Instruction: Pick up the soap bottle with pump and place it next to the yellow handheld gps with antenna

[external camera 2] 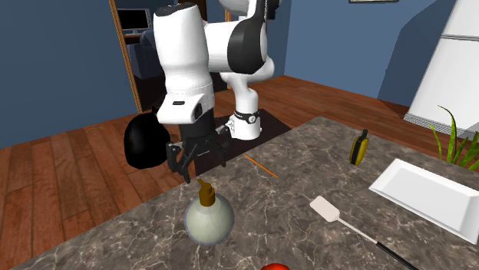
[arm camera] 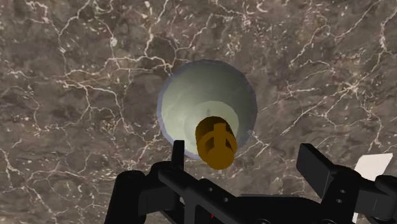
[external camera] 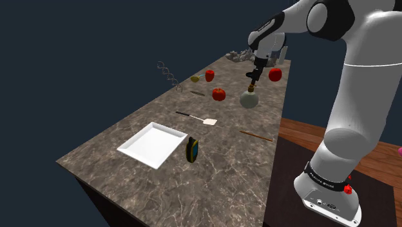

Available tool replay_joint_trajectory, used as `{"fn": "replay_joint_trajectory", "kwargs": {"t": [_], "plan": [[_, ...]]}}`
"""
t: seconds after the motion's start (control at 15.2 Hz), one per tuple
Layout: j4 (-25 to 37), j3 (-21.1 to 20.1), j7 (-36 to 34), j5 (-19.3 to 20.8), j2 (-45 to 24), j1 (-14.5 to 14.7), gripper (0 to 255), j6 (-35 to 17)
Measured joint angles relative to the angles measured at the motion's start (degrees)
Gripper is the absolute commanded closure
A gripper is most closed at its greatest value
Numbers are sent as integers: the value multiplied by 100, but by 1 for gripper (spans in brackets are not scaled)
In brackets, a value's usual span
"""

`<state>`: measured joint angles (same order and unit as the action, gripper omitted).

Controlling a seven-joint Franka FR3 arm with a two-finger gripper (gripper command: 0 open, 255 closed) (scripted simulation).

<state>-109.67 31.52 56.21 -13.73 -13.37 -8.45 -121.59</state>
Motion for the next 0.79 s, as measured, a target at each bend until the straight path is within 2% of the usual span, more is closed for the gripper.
{"fn": "replay_joint_trajectory", "kwargs": {"t": [0.13, 0.53, 0.79], "plan": [[233, -45, 147, -199, -313, -106, 0, -1], [133, -146, 327, -450, -651, -186, 0, -374], [82, -161, 347, -481, -681, -187, 0, -451]]}}
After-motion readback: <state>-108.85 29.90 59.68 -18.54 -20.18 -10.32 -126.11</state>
